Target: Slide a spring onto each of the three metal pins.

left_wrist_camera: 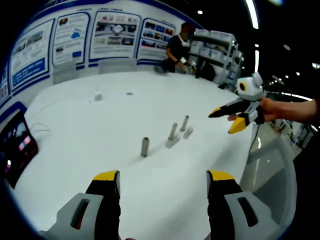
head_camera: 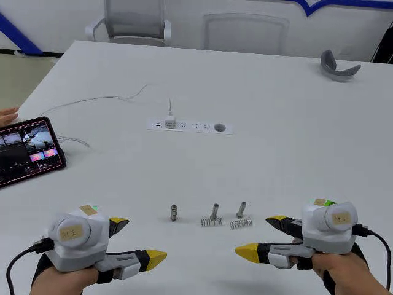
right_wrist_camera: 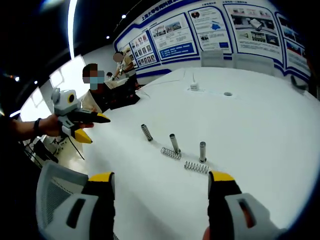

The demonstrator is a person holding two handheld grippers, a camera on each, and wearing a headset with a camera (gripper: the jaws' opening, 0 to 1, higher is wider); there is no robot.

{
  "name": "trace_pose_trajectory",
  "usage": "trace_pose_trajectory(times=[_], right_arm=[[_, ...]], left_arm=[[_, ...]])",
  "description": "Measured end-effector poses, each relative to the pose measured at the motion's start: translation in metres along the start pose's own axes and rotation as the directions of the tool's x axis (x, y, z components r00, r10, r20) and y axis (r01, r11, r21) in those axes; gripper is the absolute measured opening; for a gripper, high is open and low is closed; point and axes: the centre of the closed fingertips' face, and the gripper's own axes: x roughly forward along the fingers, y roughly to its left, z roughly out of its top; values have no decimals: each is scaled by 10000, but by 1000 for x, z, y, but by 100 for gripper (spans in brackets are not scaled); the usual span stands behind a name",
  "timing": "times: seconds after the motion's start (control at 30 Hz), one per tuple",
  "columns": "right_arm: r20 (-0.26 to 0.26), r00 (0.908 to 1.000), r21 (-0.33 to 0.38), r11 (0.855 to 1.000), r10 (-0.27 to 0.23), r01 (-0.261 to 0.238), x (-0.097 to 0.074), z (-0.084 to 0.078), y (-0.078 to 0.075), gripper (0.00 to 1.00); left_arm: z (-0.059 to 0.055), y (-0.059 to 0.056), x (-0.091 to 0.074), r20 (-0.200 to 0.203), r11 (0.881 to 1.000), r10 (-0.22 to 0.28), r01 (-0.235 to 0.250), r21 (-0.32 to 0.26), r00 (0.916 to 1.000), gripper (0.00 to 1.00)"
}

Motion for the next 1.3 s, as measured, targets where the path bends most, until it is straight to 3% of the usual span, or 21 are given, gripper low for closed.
trace_pose_trajectory(times=[0.77,1.3], right_arm=[[-21,9999,291,9994,-168,169,-19,-21,-6,82],[-153,9997,325,9993,-180,185,-31,-31,-7,84]], left_arm=[[10,-35,37,-496,9912,-946,987,882,9943,73],[16,-59,71,-1122,9692,-1636,1809,1670,9801,74]])
